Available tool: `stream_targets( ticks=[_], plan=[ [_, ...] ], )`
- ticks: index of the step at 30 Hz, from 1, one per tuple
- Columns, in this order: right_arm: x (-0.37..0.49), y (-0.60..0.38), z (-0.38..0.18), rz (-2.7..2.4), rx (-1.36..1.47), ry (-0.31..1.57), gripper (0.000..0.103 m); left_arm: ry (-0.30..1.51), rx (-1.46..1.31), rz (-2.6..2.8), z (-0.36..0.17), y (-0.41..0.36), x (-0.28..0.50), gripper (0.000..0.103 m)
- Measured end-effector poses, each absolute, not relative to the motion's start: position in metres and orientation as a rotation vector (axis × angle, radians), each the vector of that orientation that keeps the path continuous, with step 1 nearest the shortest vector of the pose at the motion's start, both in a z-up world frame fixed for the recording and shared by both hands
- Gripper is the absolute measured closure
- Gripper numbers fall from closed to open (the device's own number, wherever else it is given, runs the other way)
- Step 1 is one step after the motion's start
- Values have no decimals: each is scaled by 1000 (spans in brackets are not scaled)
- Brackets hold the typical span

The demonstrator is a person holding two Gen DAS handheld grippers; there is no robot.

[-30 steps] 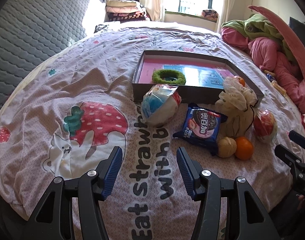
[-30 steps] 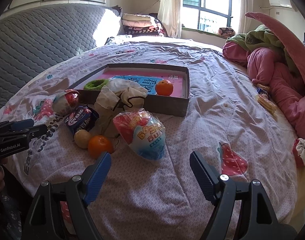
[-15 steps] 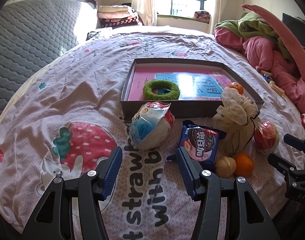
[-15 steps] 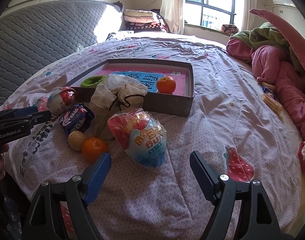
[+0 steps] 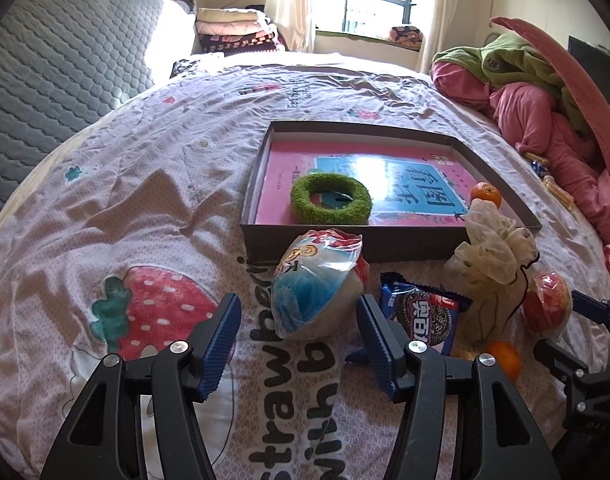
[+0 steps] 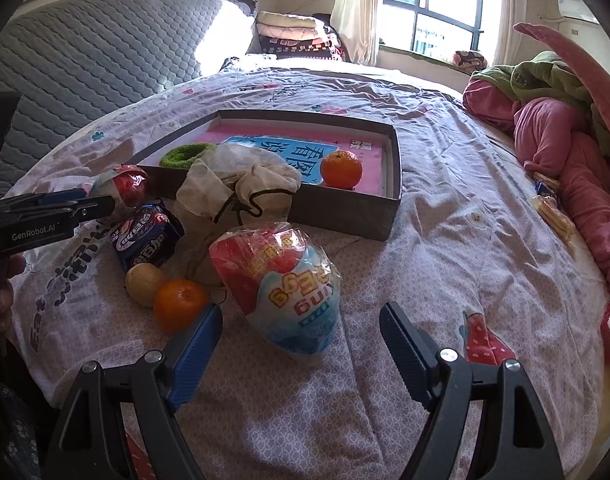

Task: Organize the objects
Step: 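Close left tool on the blue-white wrapped ball while right tool approaches the red-white egg bag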

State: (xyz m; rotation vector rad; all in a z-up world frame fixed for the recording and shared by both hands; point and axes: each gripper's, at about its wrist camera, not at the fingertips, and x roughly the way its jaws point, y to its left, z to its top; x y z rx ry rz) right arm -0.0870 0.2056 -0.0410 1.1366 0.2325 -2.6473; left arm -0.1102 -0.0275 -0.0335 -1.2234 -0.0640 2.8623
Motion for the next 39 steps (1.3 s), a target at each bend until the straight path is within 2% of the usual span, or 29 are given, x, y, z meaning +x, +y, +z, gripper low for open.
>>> stream_targets(
  ticks=[24, 30, 34, 39],
  plan=[
    [-112, 195, -50, -2650, 1131, 396, 23, -99, -1258, 2822, -51, -18, -144, 39],
    [-114, 195, -53, -2647, 1133, 387, 33, -115, -1262, 2827, -60, -20, -147, 39],
    [-113, 196, -51, -2652, 1110, 366, 45, -130, -1252, 2826, -62, -22, -148, 39],
    [-113, 198, -52, -2640, 1112, 318, 49, -112, -1234, 2830, -63, -20, -147, 40]
  ],
)
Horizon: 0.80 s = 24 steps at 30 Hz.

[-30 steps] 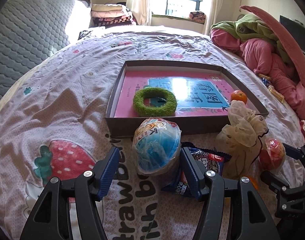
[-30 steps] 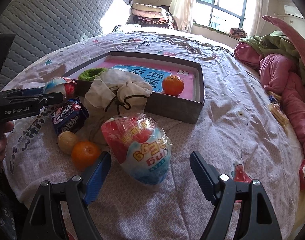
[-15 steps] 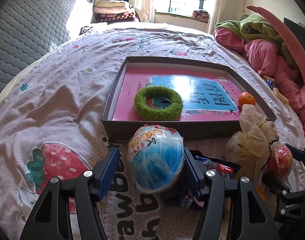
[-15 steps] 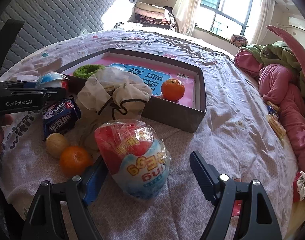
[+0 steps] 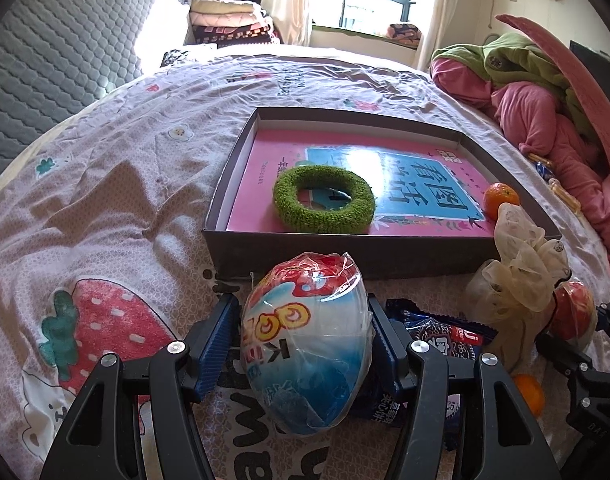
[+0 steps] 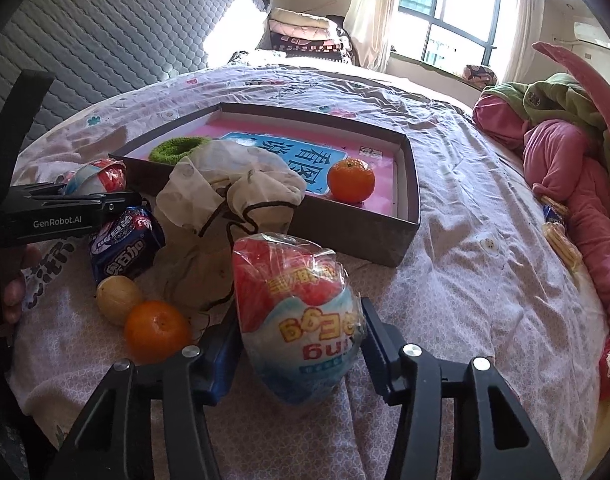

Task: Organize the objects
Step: 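Close left tool on the blue-white wrapped ball while right tool approaches the red-white egg bag, then lift the blue-white ball with left tool while right tool lifts the red-white egg bag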

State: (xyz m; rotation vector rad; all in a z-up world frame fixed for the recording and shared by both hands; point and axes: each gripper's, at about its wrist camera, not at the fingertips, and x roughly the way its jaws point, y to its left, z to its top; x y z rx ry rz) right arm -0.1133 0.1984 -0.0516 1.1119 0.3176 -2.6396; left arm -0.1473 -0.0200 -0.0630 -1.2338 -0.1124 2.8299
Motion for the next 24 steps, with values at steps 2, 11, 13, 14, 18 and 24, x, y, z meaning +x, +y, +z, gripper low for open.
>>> stream_targets(
  ticks=[2, 11, 13, 14, 18, 24],
  plan=[
    [-112, 199, -51, -2645, 1102, 310, 49, -118, -1231, 2828, -64, -21, -148, 40],
    [-112, 201, -50, -2638, 1093, 246, 50, -123, -1207, 2840, -63, -22, -142, 51],
    [-110, 202, -48, -2640, 1077, 235, 50, -128, -1198, 2838, -61, -23, -139, 51],
    [-110, 203, -47, -2641, 1072, 232, 50, -138, -1191, 2834, -60, -24, -138, 51],
    [-109, 202, -45, -2642, 1058, 222, 50, -139, -1167, 2838, -55, -24, -132, 51],
    [-107, 201, -43, -2632, 1043, 204, 50, -105, -1134, 2851, -48, -17, -123, 51]
  ],
)
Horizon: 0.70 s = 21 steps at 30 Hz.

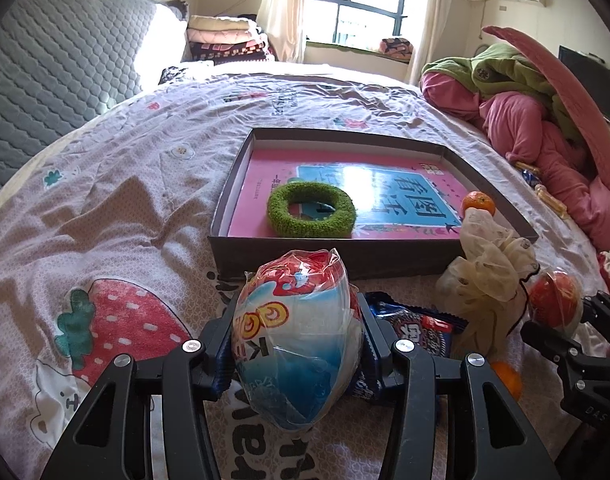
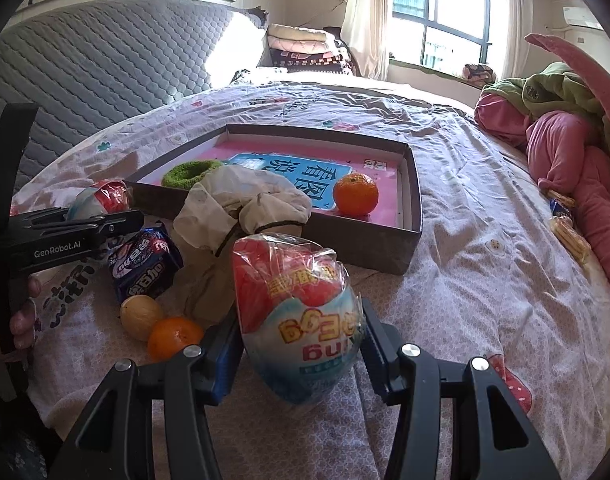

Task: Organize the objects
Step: 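Lift the blue-white ball with left tool while right tool lifts the red-white egg bag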

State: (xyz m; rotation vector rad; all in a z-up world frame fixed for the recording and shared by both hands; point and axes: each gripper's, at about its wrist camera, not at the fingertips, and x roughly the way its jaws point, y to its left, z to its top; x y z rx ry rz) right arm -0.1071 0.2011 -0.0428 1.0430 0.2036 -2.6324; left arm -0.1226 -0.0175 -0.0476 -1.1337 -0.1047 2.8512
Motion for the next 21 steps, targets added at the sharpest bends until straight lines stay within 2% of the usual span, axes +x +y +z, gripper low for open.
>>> stream_targets(
  ticks=[21],
  plan=[
    [-86, 190, -21, -2598, 887, 184, 50, 14, -1114, 2889, -34, 15, -83, 51]
  ],
)
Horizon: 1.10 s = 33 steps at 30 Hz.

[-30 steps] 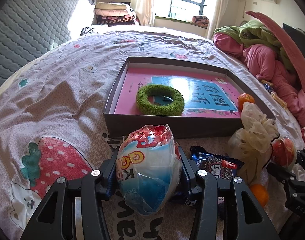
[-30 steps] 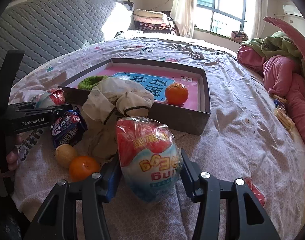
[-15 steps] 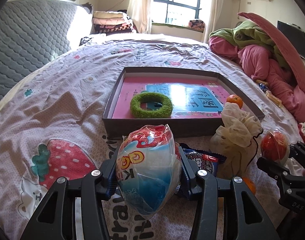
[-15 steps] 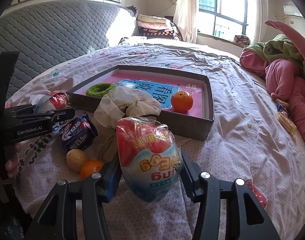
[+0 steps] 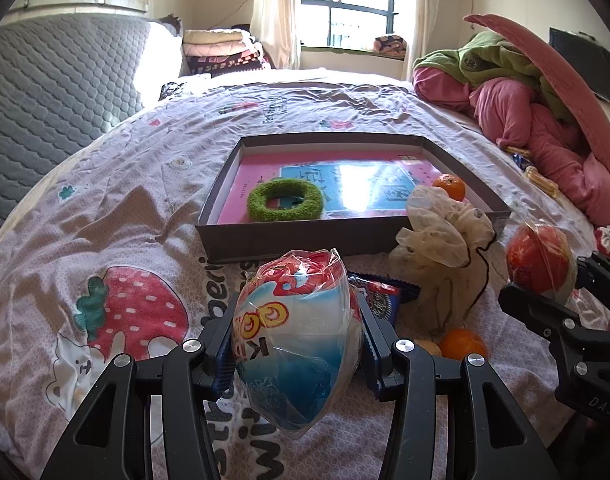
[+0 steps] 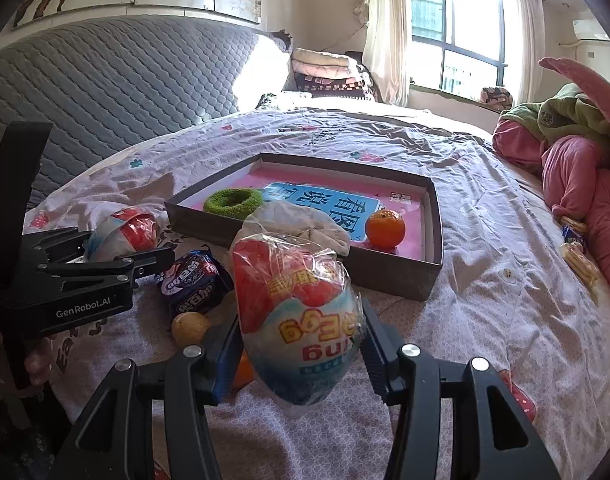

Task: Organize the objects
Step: 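Lift the blue-white ball with left tool while right tool lifts the red-white egg bag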

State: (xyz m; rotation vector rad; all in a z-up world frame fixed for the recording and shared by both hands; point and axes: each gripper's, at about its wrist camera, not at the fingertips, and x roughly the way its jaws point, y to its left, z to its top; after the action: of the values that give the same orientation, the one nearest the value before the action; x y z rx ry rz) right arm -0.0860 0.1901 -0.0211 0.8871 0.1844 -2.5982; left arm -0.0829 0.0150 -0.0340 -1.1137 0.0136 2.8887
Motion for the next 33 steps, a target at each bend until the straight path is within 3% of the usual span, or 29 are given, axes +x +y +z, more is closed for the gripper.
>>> stream_targets(
  ticks=[18, 33],
  plan=[
    [-84, 200, -1, -2587, 836, 65, 50, 28, -1061, 2924, -5, 27, -74, 51],
    [-107, 197, 23, -2621, 789, 109, 50, 11, -1002, 2959, 17, 32, -99, 51]
  ],
)
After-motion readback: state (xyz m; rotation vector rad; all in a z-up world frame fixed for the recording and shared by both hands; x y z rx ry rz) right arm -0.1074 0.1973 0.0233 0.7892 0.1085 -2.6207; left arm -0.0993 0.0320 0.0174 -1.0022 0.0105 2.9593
